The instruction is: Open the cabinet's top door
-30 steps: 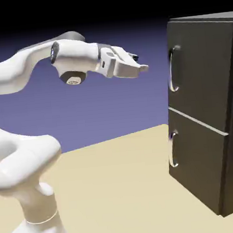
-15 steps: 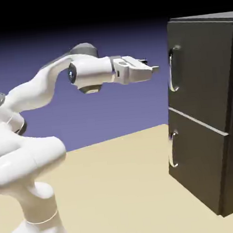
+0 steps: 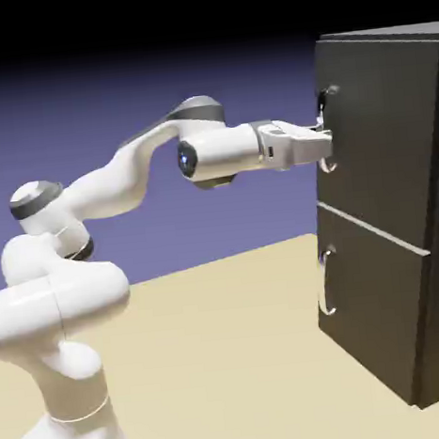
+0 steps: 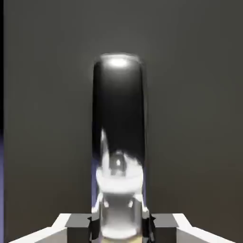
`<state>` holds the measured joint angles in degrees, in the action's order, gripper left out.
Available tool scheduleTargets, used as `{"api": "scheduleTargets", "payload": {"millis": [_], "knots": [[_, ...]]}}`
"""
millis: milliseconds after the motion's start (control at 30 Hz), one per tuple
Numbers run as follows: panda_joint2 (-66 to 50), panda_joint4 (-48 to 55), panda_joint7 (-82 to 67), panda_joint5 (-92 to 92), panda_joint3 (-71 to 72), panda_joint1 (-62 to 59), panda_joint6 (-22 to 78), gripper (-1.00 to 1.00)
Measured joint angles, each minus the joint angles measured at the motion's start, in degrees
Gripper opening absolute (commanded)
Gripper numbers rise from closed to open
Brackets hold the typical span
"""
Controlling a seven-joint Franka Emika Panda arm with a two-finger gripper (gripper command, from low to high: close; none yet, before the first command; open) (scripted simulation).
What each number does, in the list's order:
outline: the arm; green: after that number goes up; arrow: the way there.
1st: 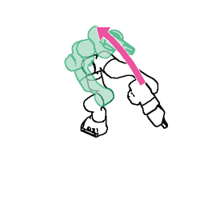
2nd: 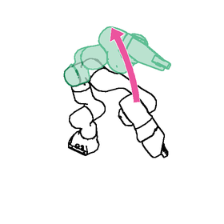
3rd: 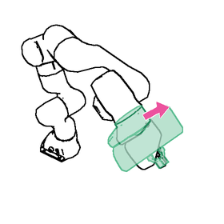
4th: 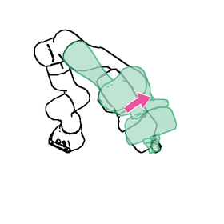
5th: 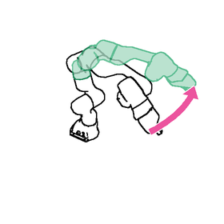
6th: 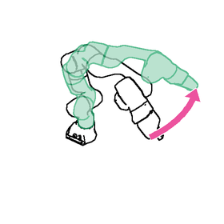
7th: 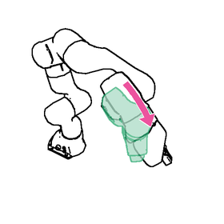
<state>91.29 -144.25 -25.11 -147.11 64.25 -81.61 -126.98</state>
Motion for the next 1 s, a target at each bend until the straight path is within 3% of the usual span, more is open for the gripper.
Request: {"api": "scheduleTargets", "payload": {"millis": [500, 1000], "knots": [[-8.56, -15.73, -14.26, 6.96, -13.94, -0.26, 37.39, -1.00], [-27.98, -12.41, -30.49, 27.27, -23.20, -18.44, 74.76, -1.00]]}}
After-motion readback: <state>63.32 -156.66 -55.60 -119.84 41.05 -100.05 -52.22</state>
